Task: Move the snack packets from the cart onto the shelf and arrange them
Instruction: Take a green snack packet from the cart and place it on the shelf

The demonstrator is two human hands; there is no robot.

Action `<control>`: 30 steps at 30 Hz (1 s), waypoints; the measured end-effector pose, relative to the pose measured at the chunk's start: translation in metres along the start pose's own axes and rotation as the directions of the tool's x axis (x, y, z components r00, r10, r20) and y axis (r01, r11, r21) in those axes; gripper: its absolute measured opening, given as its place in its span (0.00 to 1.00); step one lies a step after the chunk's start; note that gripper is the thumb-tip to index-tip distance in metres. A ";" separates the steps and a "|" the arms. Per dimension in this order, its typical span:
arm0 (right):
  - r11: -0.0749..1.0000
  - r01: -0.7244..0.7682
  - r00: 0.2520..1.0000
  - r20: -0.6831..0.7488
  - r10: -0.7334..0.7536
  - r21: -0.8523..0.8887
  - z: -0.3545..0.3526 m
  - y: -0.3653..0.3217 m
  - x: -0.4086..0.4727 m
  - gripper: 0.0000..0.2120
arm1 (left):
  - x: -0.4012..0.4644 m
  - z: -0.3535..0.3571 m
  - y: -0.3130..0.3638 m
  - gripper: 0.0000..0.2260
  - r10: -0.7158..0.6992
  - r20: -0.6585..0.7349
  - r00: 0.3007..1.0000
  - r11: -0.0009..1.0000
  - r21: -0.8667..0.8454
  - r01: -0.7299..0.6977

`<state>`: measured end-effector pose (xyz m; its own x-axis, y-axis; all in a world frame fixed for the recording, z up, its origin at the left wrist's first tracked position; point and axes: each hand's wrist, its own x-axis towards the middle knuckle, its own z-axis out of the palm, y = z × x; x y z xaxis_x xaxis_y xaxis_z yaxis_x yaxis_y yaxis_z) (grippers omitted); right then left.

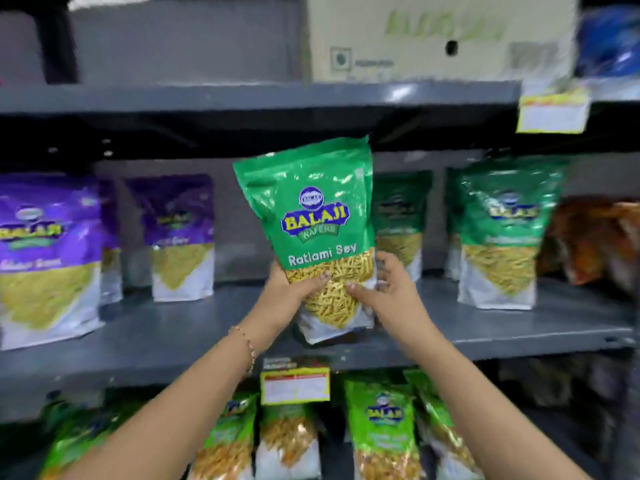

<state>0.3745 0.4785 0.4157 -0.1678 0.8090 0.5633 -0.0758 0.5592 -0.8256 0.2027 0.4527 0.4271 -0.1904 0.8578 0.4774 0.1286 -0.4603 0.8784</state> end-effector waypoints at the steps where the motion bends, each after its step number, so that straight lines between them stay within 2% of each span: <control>1: 1.000 -0.009 0.999 -0.045 0.008 -0.021 -0.011 0.005 0.007 0.20 | 0.012 0.013 -0.005 0.19 -0.014 0.035 0.999 1.000 0.005 0.014; 5: 0.996 -0.054 0.989 -0.143 0.043 -0.069 -0.038 0.035 0.028 0.23 | 0.048 0.048 -0.028 0.33 -0.068 0.091 0.994 0.991 0.119 0.056; 10: 0.975 -0.112 0.977 -0.201 0.073 -0.193 -0.055 0.058 0.048 0.31 | 0.075 0.084 -0.037 0.27 -0.105 0.083 0.991 0.993 0.066 0.100; 15: 0.951 -0.188 0.955 -0.273 0.118 -0.246 -0.063 0.064 0.058 0.31 | 0.114 0.098 -0.081 0.40 -0.132 0.051 0.990 0.989 0.074 0.128; 17: 0.929 -0.222 0.940 -0.318 0.124 -0.295 -0.064 0.067 0.058 0.29 | 0.107 0.102 -0.071 0.38 -0.156 0.063 0.986 0.986 0.069 0.152; 20: 0.857 -0.301 0.921 -0.360 0.148 -0.419 -0.067 0.071 0.057 0.30 | 0.099 0.109 -0.061 0.29 -0.147 0.059 0.987 0.988 0.051 0.144; 23: 0.839 -0.331 0.902 -0.406 0.146 -0.433 -0.067 0.071 0.053 0.29 | 0.097 0.113 -0.061 0.29 -0.170 0.084 0.982 0.982 0.095 0.162; 26: 0.898 -0.250 0.885 -0.461 0.061 -0.361 -0.067 0.060 0.046 0.28 | 0.090 0.105 -0.055 0.34 -0.237 0.144 0.961 0.967 0.133 0.219; 28: 0.940 -0.115 0.865 -0.498 -0.064 -0.321 -0.059 0.052 0.039 0.23 | 0.083 0.090 -0.050 0.46 -0.221 0.107 0.969 0.967 0.153 0.203; 29: 0.955 -0.037 0.857 -0.500 -0.122 -0.295 -0.050 0.047 0.034 0.21 | 0.076 0.082 -0.046 0.48 -0.192 0.074 0.979 0.975 0.127 0.182; 30: 0.964 0.042 0.858 -0.485 -0.169 -0.262 -0.038 0.042 0.027 0.19 | 0.066 0.071 -0.038 0.44 -0.160 0.028 0.987 0.985 0.064 0.158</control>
<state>0.4041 0.5307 0.3978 0.3454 0.6876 0.6387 0.1773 0.6205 -0.7639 0.2537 0.5432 0.4235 -0.1815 0.9265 0.3297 0.1586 -0.3033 0.9396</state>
